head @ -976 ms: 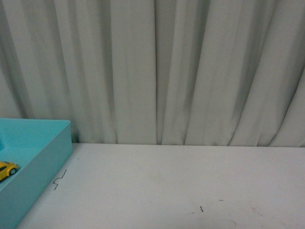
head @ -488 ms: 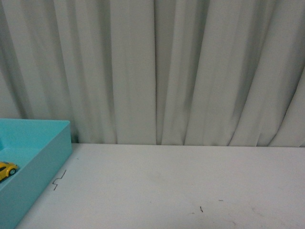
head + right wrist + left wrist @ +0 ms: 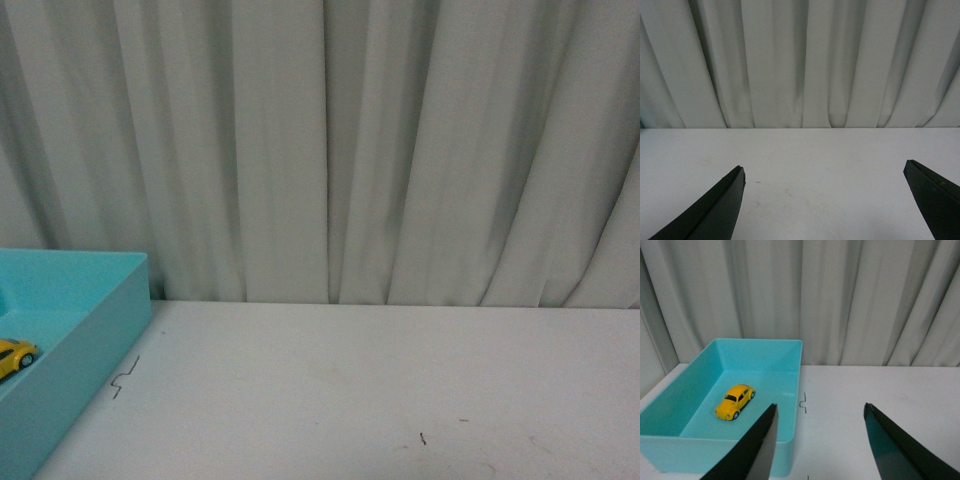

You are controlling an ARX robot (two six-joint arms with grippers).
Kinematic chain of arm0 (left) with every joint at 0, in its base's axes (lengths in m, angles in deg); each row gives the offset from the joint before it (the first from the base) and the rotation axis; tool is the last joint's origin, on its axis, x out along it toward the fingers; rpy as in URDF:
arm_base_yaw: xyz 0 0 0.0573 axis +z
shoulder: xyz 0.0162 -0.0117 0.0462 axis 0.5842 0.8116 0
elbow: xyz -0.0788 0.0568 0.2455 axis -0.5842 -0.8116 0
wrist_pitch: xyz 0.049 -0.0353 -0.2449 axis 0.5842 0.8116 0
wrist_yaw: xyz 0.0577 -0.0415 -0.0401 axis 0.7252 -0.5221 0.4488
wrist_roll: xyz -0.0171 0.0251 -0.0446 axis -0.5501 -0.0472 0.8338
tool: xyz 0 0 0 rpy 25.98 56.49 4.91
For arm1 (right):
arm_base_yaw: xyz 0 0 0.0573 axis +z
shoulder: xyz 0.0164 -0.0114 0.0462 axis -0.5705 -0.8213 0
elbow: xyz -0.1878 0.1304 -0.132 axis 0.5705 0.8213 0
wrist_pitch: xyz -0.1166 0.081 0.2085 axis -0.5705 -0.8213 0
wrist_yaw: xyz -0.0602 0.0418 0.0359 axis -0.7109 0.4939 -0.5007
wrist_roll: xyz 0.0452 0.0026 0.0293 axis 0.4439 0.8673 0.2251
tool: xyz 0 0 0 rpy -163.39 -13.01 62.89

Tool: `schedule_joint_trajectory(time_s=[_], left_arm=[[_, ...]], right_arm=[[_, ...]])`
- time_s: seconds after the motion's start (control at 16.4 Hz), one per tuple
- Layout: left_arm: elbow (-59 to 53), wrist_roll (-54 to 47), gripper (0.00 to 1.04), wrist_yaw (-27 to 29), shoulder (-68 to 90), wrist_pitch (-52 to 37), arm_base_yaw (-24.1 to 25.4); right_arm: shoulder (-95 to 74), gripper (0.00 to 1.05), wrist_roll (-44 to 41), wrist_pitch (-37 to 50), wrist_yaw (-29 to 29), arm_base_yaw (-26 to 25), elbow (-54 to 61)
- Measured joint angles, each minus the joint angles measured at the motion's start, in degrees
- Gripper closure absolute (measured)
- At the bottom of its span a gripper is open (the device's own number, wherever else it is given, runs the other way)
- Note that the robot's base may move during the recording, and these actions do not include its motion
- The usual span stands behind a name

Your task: Wind up and store yellow beetle toy

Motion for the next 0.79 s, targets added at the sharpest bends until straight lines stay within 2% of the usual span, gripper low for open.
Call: schedule_joint_trajectory(time_s=[0.24, 0.31, 0.79], left_arm=[[0.0, 0.0, 0.1, 0.0, 0.0, 0.0, 0.0], [0.0, 0.0, 0.05, 0.0, 0.0, 0.0, 0.0], [0.0, 0.0, 0.07, 0.0, 0.0, -0.2, 0.0]], right_arm=[[0.0, 0.07, 0.0, 0.0, 0.0, 0.0, 0.0], [0.0, 0.07, 0.0, 0.0, 0.0, 0.0, 0.0], [0.0, 0.07, 0.0, 0.2, 0.0, 0.0, 0.0]])
